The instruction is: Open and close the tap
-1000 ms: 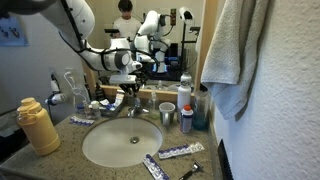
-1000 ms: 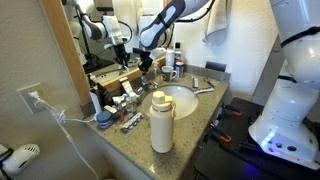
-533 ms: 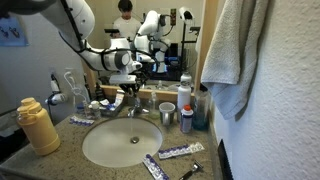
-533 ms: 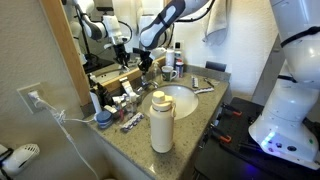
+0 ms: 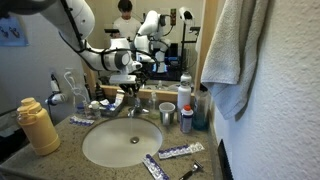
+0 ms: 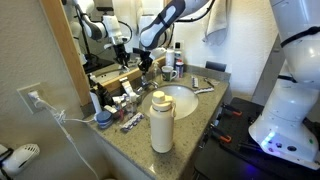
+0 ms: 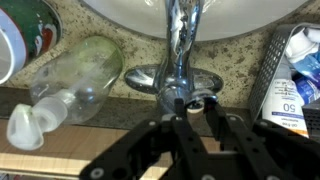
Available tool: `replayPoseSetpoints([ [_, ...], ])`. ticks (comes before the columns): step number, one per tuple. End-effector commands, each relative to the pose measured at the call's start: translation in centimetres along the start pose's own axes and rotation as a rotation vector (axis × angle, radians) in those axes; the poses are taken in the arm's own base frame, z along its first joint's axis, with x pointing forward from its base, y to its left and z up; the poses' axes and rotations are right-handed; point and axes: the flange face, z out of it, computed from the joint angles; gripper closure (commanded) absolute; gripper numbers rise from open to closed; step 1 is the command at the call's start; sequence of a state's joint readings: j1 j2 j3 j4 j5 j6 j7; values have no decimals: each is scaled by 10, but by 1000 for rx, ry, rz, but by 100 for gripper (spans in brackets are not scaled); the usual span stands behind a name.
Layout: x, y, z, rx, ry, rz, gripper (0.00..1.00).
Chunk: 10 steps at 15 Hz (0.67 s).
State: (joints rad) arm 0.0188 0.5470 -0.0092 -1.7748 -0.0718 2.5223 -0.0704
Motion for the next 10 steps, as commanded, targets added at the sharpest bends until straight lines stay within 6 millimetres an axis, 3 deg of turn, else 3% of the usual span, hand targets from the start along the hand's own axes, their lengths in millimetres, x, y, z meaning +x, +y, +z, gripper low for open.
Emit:
replayPoseSetpoints([
  [1,-5,-13,-32,16,13,23,93],
  [10,-27,-8,-22,29,-33,77,93],
])
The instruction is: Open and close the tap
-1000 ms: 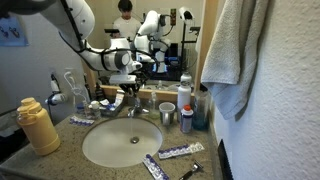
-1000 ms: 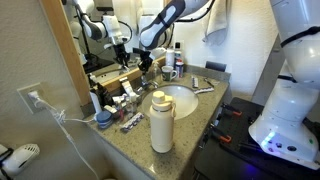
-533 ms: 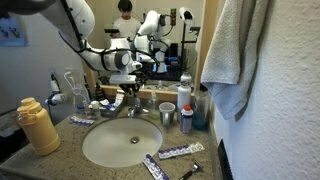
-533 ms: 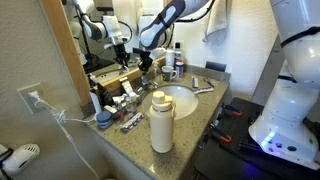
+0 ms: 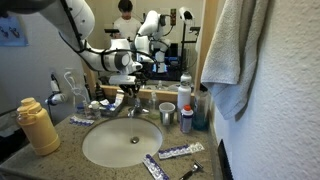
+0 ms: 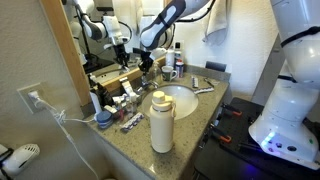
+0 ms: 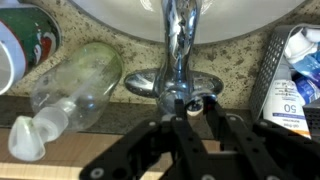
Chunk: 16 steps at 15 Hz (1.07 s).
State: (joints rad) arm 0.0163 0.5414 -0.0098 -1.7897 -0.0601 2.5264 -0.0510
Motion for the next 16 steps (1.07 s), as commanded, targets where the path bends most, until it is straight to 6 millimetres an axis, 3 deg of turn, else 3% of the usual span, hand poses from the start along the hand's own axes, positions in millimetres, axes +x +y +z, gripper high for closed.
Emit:
replayPoseSetpoints([
  [1,-26,-9,-24,22,-29,51,93],
  [16,-71,9,-2,19,-29,187,93],
])
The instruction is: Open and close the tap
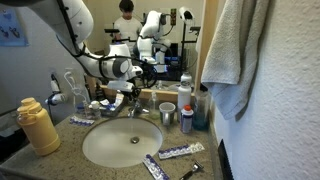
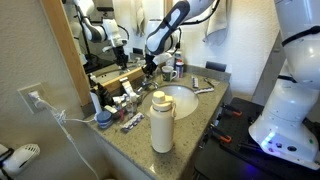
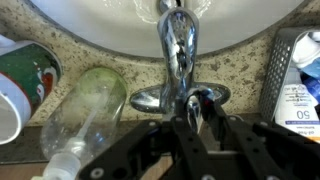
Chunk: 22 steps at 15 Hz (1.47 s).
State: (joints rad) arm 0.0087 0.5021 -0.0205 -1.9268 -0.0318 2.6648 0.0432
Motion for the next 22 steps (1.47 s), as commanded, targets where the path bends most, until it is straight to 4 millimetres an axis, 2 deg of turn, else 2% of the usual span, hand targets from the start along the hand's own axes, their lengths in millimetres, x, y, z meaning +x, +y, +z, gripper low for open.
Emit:
replayPoseSetpoints([
  [1,-40,7,-15,4,-67,61,93],
  [22,-82,30,8,88,-84,184,93],
])
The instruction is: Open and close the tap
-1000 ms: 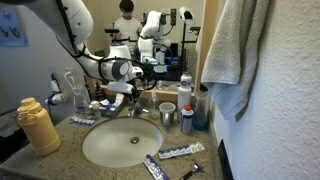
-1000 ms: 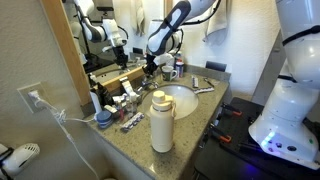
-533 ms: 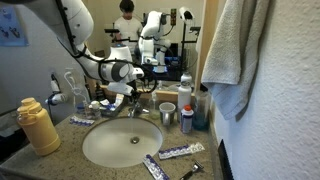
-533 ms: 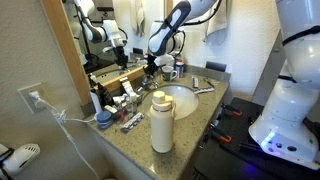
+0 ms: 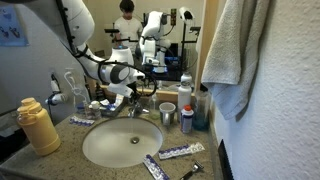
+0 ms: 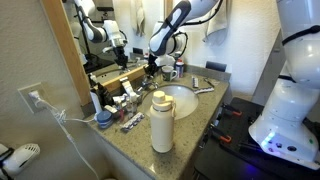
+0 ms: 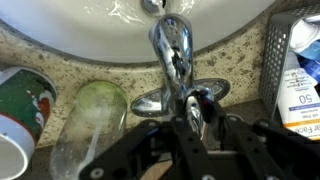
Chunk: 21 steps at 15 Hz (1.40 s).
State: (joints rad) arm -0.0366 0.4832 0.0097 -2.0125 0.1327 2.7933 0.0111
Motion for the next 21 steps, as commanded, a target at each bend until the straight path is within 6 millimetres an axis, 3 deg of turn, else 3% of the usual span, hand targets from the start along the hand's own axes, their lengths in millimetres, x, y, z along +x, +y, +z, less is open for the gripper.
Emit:
replayPoseSetpoints([
  [1,-62,23,-3,3,-140,51,93],
  [21,-63,33,7,169,-126,-11,93],
])
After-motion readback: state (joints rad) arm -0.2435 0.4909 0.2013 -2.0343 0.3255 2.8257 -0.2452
